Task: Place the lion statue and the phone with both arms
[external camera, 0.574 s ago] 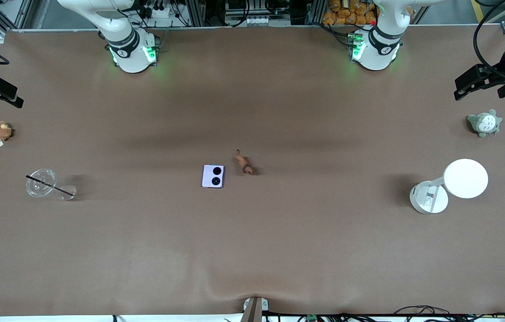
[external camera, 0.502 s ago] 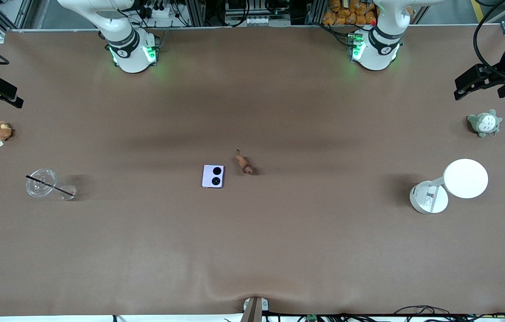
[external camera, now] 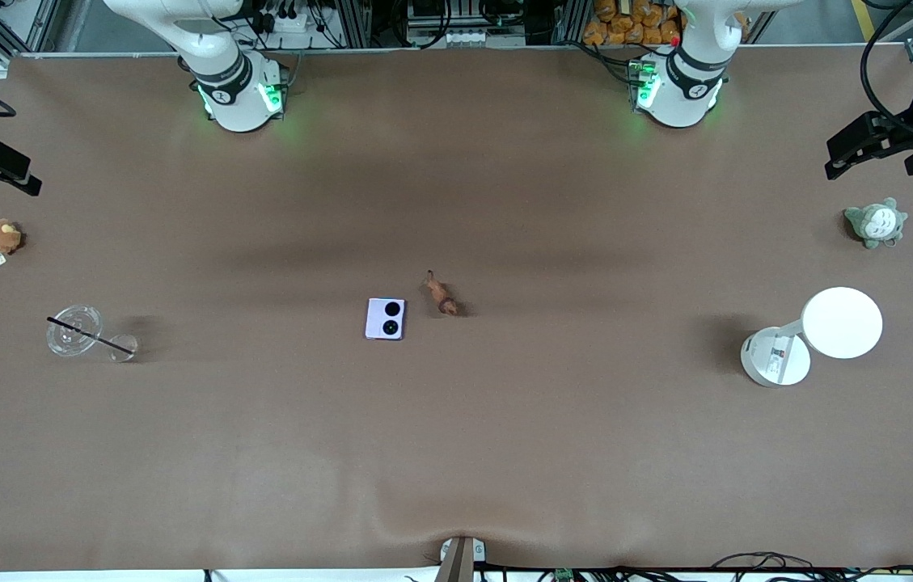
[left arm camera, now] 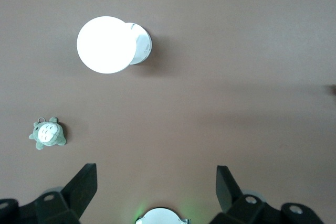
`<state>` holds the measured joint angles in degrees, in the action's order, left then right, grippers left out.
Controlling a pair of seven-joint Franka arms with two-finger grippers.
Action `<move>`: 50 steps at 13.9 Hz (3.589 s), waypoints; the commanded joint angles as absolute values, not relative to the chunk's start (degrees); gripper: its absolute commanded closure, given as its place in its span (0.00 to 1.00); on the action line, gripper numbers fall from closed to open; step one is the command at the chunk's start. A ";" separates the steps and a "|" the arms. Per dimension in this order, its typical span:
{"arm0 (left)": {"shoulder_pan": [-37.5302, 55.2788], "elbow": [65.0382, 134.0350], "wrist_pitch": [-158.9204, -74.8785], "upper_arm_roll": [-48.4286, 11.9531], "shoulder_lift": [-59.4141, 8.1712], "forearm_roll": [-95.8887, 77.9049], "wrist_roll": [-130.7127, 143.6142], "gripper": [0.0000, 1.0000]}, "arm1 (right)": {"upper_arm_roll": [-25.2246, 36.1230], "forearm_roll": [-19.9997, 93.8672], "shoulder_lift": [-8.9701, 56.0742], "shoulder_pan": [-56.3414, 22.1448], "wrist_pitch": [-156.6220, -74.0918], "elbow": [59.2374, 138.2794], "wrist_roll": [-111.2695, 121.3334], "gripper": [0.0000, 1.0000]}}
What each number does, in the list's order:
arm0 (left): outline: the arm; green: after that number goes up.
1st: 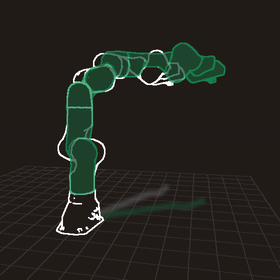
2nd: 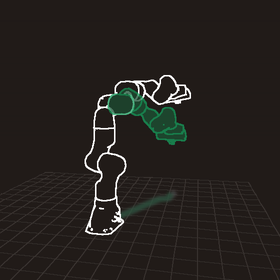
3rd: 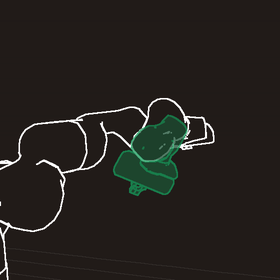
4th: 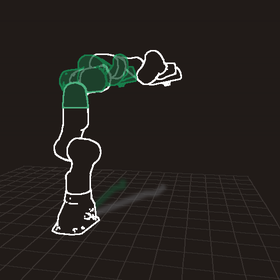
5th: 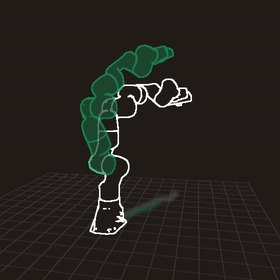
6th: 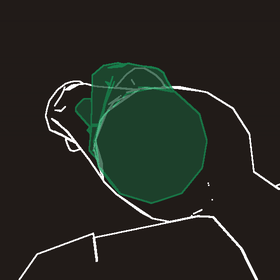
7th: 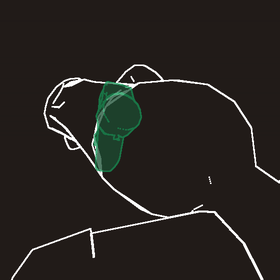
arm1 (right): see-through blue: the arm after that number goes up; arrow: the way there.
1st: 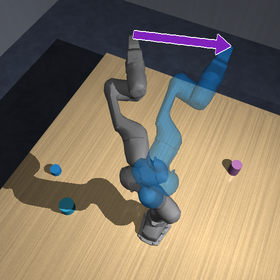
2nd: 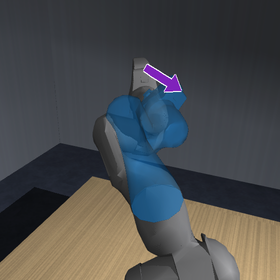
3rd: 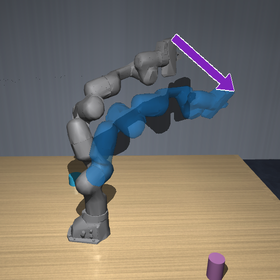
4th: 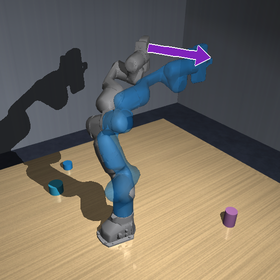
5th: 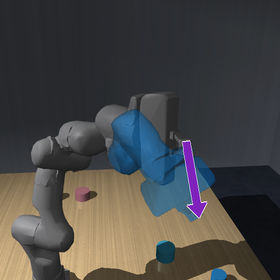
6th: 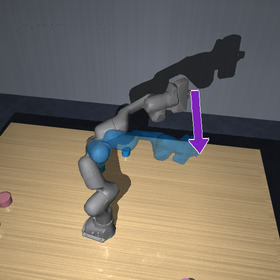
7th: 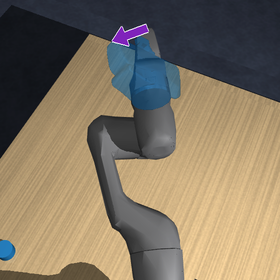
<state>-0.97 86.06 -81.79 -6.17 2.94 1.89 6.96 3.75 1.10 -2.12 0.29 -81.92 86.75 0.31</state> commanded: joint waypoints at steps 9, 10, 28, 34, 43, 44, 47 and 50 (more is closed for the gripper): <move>-1.58 84.99 -80.42 -5.89 2.11 1.41 6.06 0.00 | 3.60 1.06 -2.37 0.27 -81.82 86.31 -0.26 0.00; -1.58 85.08 -80.25 -5.80 2.11 1.41 6.15 0.00 | 3.52 1.05 -2.37 0.09 -81.83 86.31 -0.52 0.00; 1.05 84.73 -80.59 -10.53 -2.54 1.14 14.47 0.00 | 3.43 1.23 -1.58 -0.35 -82.09 86.40 -0.70 0.00; 11.57 81.65 -86.29 -16.96 -13.43 1.23 42.67 0.00 | 3.51 1.14 -0.27 -2.10 -82.26 86.31 -0.70 0.00; 30.22 77.81 -108.79 -16.26 -32.13 2.02 74.24 0.00 | 3.43 1.32 -0.18 -2.37 -82.00 86.40 -0.70 0.00; 32.84 74.91 -109.59 -15.13 -35.47 2.80 76.09 0.00 | 3.34 1.32 0.78 -2.72 -82.26 86.31 -0.70 0.00; 42.33 71.72 -118.17 -6.45 -41.73 3.78 80.40 0.00 | 3.34 1.23 4.99 -5.62 -82.53 86.13 -0.79 0.00; 47.10 71.72 -124.27 -2.03 -46.22 3.78 82.44 0.00 | 3.43 4.11 10.35 -7.91 -86.55 85.78 -0.88 0.00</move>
